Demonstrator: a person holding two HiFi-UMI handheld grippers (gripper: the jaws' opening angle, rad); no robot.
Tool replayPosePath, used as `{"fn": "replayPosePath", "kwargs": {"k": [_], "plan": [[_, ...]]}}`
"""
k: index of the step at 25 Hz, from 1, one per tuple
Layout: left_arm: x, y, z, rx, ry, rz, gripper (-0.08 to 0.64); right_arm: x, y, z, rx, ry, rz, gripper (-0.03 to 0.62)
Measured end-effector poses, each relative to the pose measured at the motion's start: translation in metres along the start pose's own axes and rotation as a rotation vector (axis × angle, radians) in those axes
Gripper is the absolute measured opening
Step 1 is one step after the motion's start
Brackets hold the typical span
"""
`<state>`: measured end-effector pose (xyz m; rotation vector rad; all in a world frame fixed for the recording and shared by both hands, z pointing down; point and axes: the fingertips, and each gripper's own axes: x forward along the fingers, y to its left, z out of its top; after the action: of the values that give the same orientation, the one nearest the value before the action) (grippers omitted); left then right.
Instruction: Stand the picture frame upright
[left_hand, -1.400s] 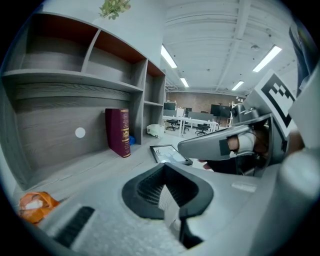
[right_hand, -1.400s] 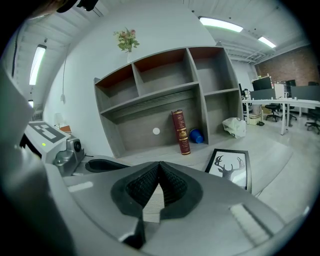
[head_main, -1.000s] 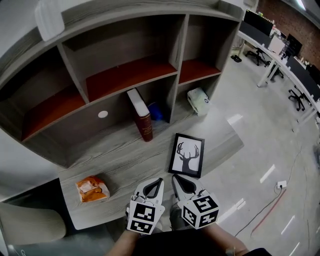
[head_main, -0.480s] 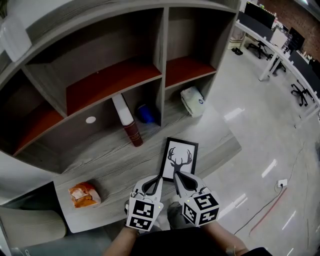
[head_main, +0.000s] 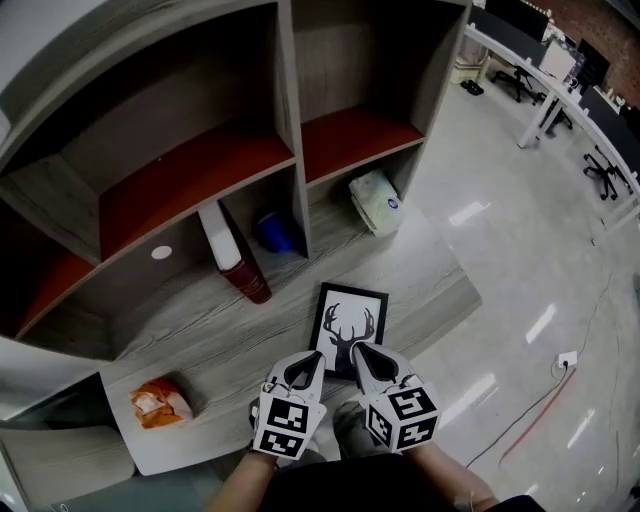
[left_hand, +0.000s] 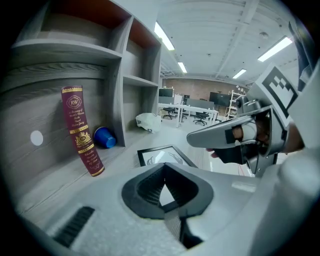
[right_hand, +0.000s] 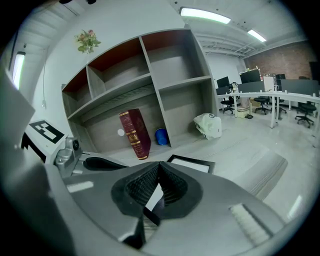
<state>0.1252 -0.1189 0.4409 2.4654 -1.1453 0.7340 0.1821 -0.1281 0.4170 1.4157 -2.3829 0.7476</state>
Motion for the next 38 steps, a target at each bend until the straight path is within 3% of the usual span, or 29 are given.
{"fn": "replayPosePath", "kwargs": {"k": [10,26,38], "plan": [[0.037,0.016,-0.007,-0.022,0.06,0.001,0.025,0.018,-0.049,-0.014,0.045,0.049,-0.087,-0.003],[0.072,0.04,-0.019,-0.06,0.134,0.053,0.064,0.04,-0.097,-0.034,0.084,0.102,-0.16,-0.002],[0.085,0.052,-0.03,-0.096,0.177,0.082,0.13,0.053,-0.114,-0.057,0.163,0.177,-0.165,0.133]]}}
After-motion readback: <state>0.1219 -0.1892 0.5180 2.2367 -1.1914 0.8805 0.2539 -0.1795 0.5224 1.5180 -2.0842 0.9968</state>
